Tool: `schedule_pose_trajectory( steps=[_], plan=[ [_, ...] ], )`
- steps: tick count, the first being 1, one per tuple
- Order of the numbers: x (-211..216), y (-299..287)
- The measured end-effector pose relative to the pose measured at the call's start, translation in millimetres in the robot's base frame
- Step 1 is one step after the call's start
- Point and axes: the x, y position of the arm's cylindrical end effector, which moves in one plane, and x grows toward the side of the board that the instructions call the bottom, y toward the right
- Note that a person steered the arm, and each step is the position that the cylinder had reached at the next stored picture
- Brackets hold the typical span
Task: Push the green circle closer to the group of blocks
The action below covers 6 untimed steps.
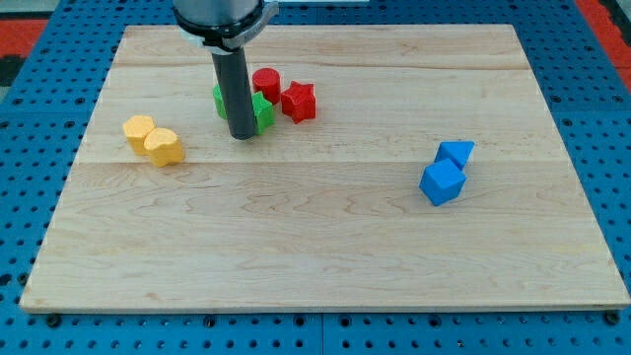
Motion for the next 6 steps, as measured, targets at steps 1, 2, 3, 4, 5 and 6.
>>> schedule_pose_trajectory(
  steps=[1, 2, 3, 4, 5, 6],
  plan=[
    [12, -44],
    [-10, -16],
    [-18, -11],
    [-11, -52],
    [-35, -74],
    [-62, -42]
  ],
)
